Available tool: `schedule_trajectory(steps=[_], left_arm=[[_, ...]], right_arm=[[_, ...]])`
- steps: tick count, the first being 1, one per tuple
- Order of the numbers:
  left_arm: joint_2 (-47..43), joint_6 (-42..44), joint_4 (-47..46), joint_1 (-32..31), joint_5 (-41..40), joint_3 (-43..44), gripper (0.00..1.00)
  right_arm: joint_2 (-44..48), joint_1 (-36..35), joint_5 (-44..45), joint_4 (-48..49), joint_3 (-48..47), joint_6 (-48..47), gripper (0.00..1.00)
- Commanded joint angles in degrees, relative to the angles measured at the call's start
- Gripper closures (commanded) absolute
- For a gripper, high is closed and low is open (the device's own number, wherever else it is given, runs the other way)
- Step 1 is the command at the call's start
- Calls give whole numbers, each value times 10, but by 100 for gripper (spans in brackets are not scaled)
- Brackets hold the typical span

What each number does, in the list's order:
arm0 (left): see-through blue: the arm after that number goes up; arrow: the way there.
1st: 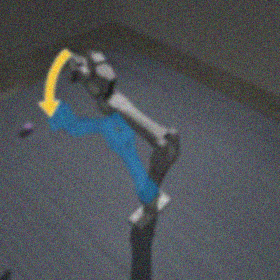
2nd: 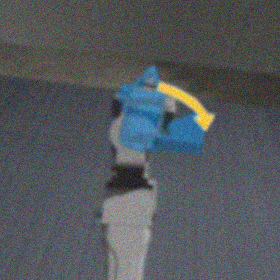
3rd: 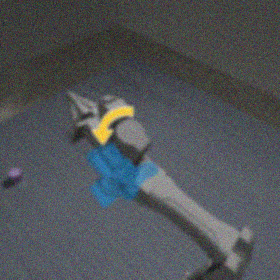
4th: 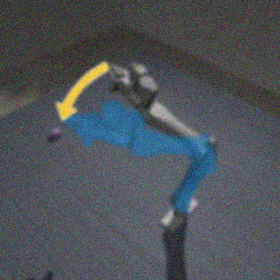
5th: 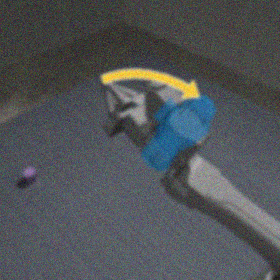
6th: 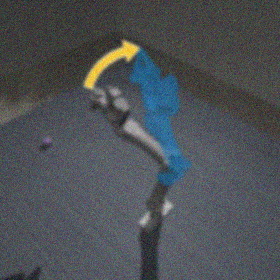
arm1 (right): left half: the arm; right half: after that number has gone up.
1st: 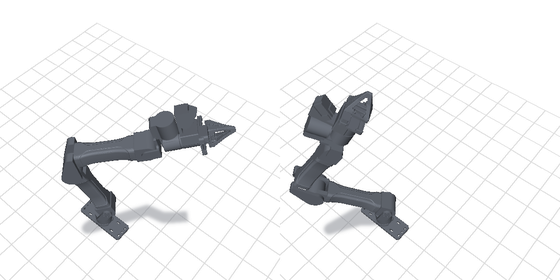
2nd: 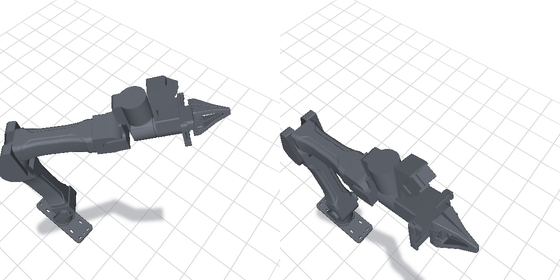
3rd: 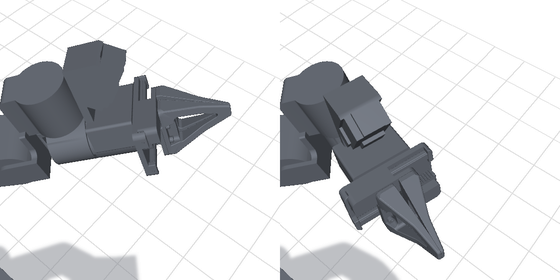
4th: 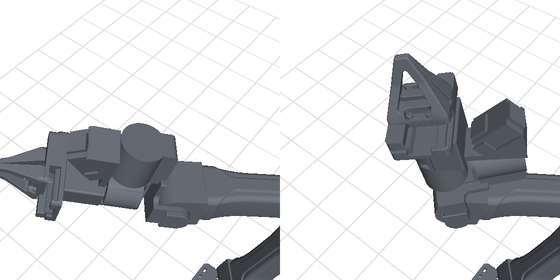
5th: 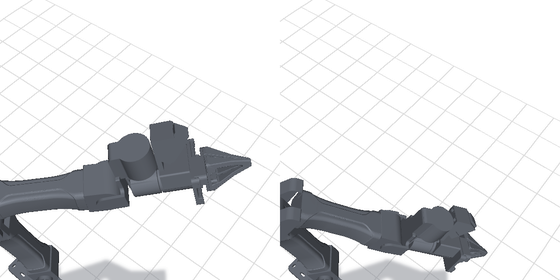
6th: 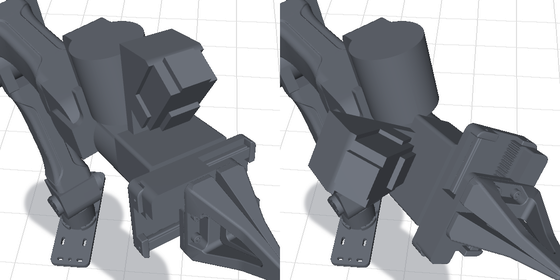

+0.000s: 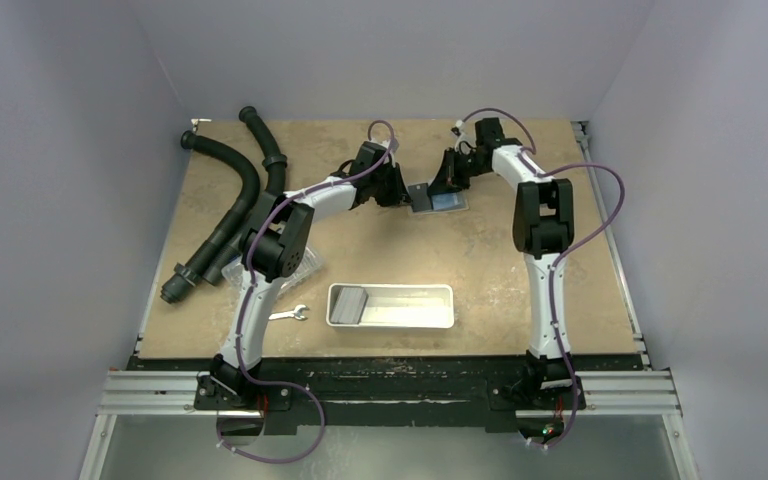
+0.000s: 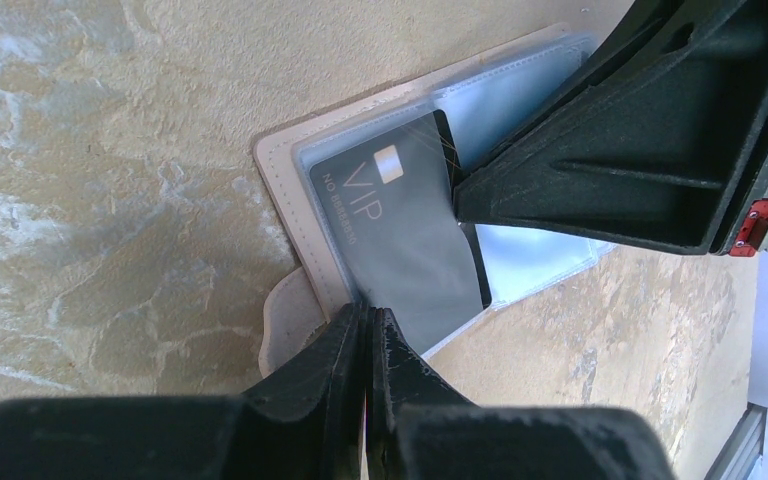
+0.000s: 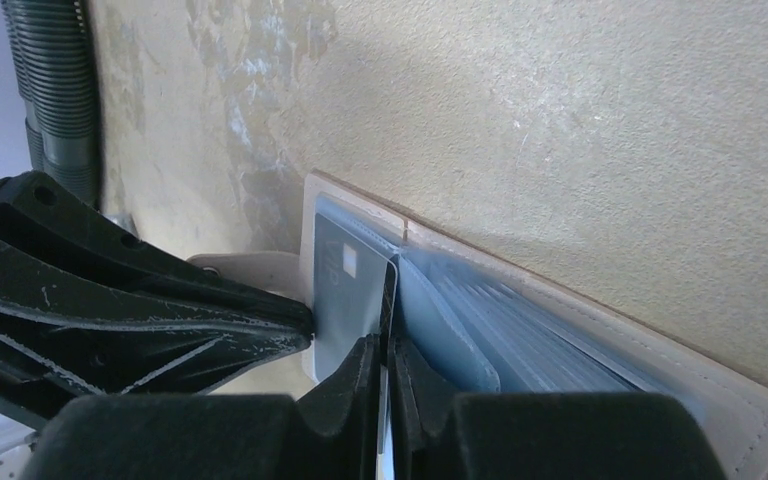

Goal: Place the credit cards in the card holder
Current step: Insert the credit card into the card holder.

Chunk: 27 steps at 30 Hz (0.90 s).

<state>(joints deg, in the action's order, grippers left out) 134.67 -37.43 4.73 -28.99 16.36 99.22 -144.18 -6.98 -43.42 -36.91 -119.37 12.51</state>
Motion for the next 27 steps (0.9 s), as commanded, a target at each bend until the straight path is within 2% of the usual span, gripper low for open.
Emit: schedule_trajectory(steps=[1, 11, 14, 21, 27], left_arm=[[16, 8, 17, 8, -35, -14, 100], [8, 5, 15, 8, -23, -14, 100], [1, 9, 22, 8, -22, -7, 100], [-12, 10, 28, 8, -13, 4, 97], [-23, 6, 31, 8, -11, 8, 96]], right_arm=[[24, -7, 30, 14, 35, 16, 86], [49, -5, -23, 83, 101, 76, 71], [76, 3, 21, 80, 103, 81, 66], [135, 2, 132, 17, 83, 27, 51], [128, 1, 144, 21, 109, 10, 51]])
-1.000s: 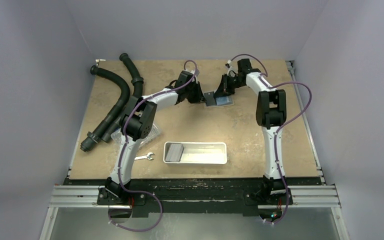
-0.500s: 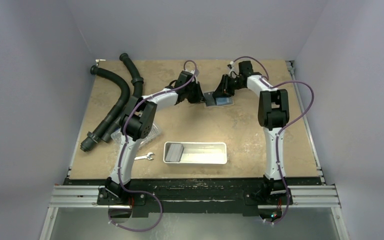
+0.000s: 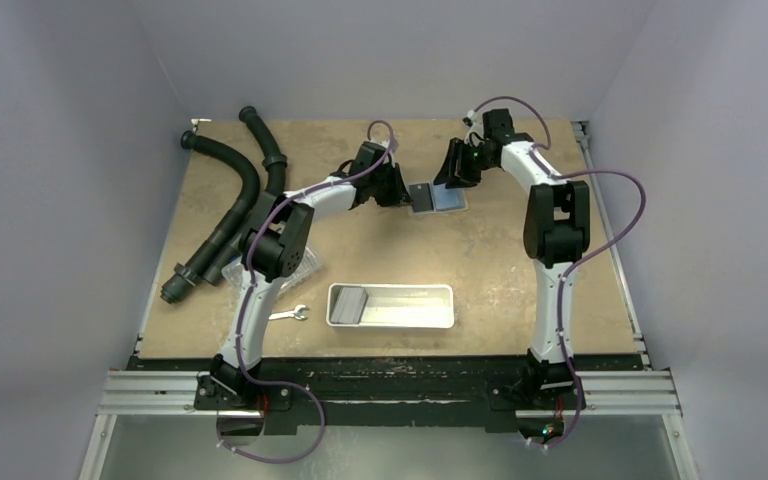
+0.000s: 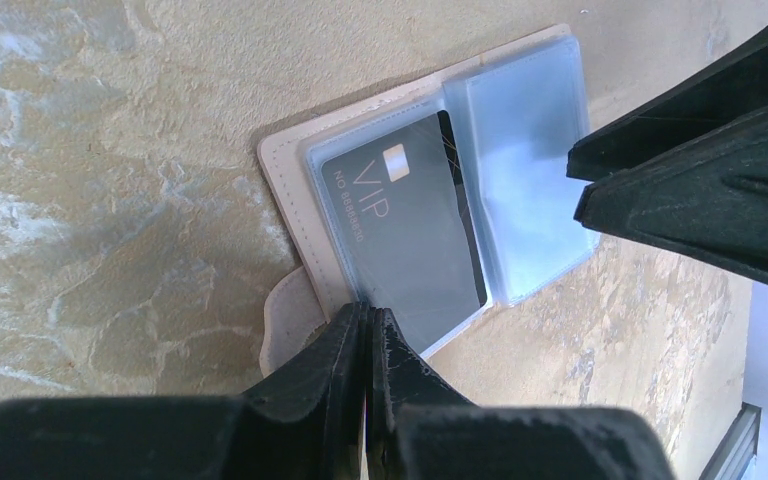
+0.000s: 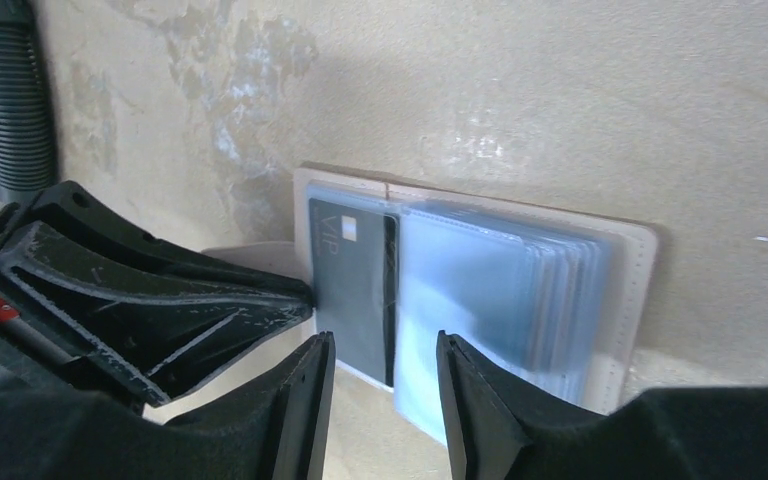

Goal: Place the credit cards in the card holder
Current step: Insert the credit card into the card holder, then pick up the credit card from the storage box.

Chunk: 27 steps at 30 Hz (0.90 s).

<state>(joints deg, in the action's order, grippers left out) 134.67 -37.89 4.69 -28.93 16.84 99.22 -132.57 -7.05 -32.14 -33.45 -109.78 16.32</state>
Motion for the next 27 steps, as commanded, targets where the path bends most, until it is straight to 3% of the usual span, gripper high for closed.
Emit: schedule_trajectory(steps=[1, 10, 16, 21, 27], left_arm=[[-24, 11, 34, 7, -18, 7, 97], [-10, 10, 49, 7, -50, -6, 100], [-13, 11, 51, 8, -63, -19, 100], [-27, 10, 43, 9, -66, -25, 100], [-36, 7, 42, 12, -61, -26, 100]], right_arm=[[4, 0, 28, -13, 10, -31, 52], [-9, -29, 61, -17, -3, -44, 57], [28, -50, 180, -42, -8, -54, 54], [54, -65, 146, -34, -7, -55, 49], [14, -67, 72, -28, -23, -43, 50]])
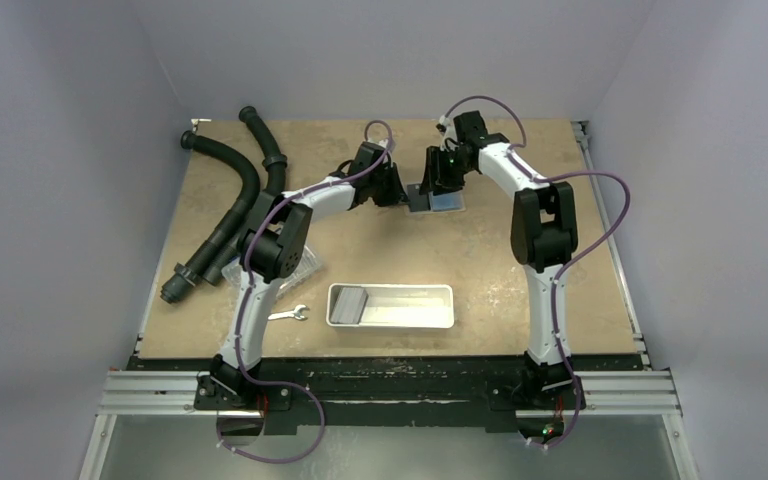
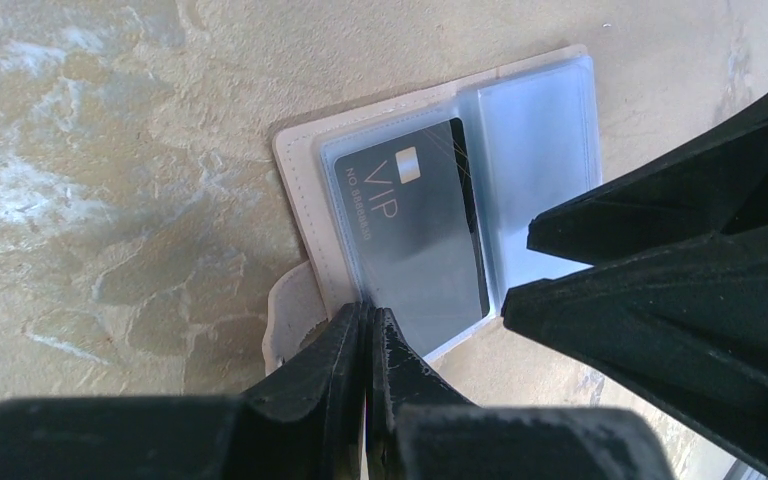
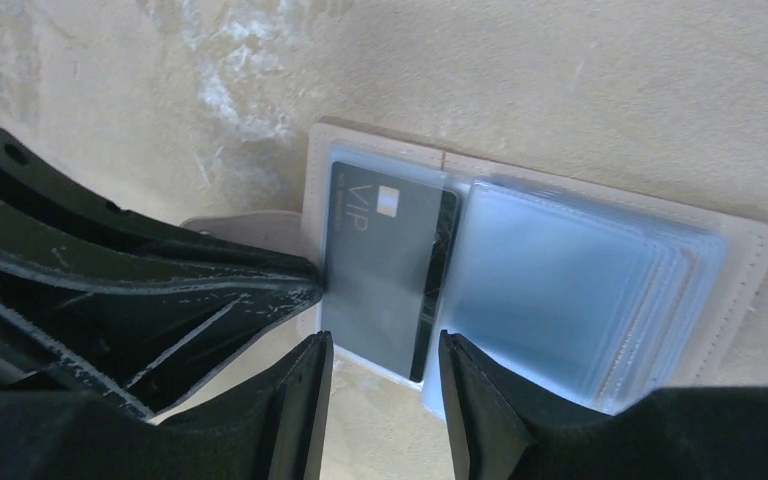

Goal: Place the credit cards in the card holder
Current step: Pick up the credit card from the storage box.

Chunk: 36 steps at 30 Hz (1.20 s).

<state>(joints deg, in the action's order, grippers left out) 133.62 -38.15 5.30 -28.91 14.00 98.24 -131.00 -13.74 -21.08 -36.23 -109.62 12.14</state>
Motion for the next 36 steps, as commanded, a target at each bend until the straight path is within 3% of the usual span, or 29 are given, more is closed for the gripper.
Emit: schedule_trajectory(steps=[1, 17, 21, 25, 33, 36], left_arm=[[-30, 9, 32, 11, -31, -20, 100], [-72, -18, -27, 17, 10, -45, 80], [-62, -19, -18, 19, 0, -47, 92], [-45, -20, -16, 19, 2, -50, 97], [-34, -21, -15, 19, 1, -54, 100], [-34, -21, -16, 19, 2, -54, 100]], right_arm=[[-5, -1, -51, 6, -24, -1, 50], [-19, -1, -82, 31, -15, 13, 51], [-26, -1, -79, 33, -15, 18, 51], [-33, -1, -51, 26, -17, 21, 51], [-48, -1, -21, 20, -7, 18, 48], [-60, 0, -47, 29, -6, 22, 48]])
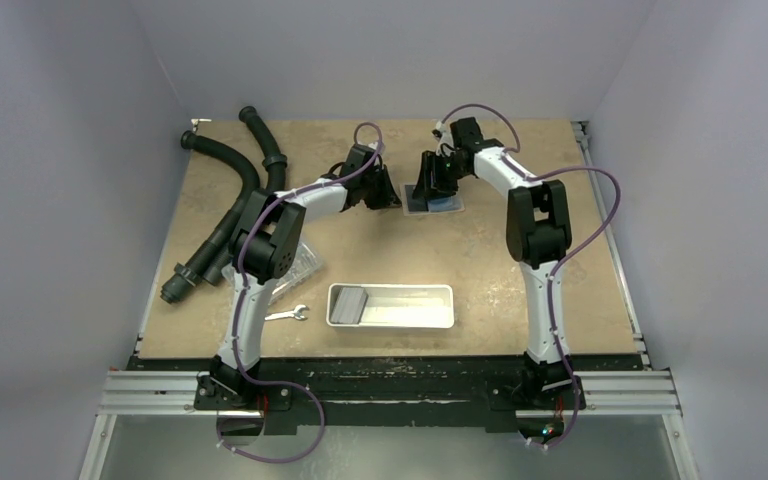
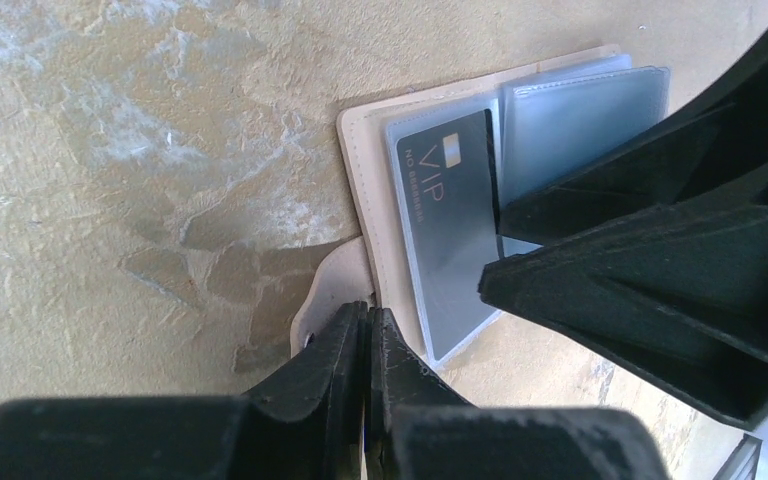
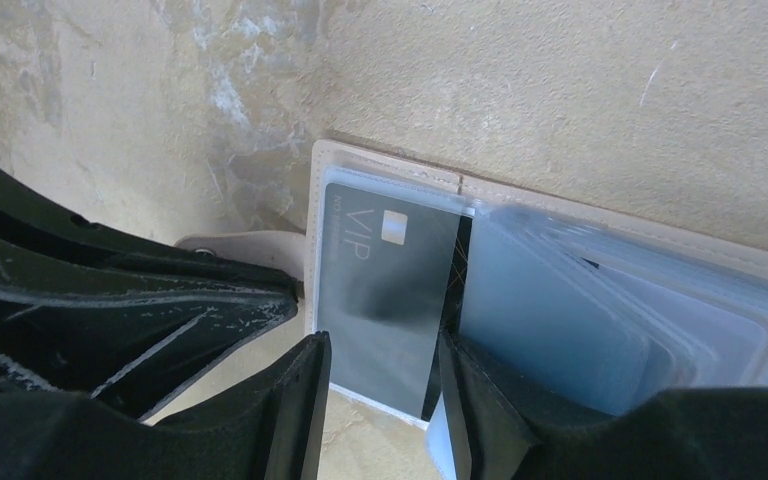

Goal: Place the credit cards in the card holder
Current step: Pick up the credit card from the storage box.

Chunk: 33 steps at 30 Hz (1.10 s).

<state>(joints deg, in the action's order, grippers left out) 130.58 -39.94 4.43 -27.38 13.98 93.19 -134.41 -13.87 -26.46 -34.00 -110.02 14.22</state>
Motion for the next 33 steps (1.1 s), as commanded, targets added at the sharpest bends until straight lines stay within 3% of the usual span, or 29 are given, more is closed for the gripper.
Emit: schedule_trajectory(steps=[1, 7, 17, 24, 28, 33], left_arm=[[-3, -3, -7, 4, 3, -2, 100], [-4, -1, -4, 4, 5, 2, 100], [-5, 10, 13, 5, -2, 10, 100], [-10, 20, 29, 6, 4, 29, 100], [-16, 26, 40, 7, 12, 41, 100], [-46, 29, 52, 7, 32, 50, 85]], right_arm=[[-31, 1, -11, 10, -3, -1, 48], [-19, 1, -107, 49, 12, 17, 48], [72, 2, 114, -18, 14, -18, 39], [52, 11, 201, -53, 20, -35, 36], [52, 12, 208, -58, 15, -38, 36], [84, 11, 225, -68, 9, -43, 35]])
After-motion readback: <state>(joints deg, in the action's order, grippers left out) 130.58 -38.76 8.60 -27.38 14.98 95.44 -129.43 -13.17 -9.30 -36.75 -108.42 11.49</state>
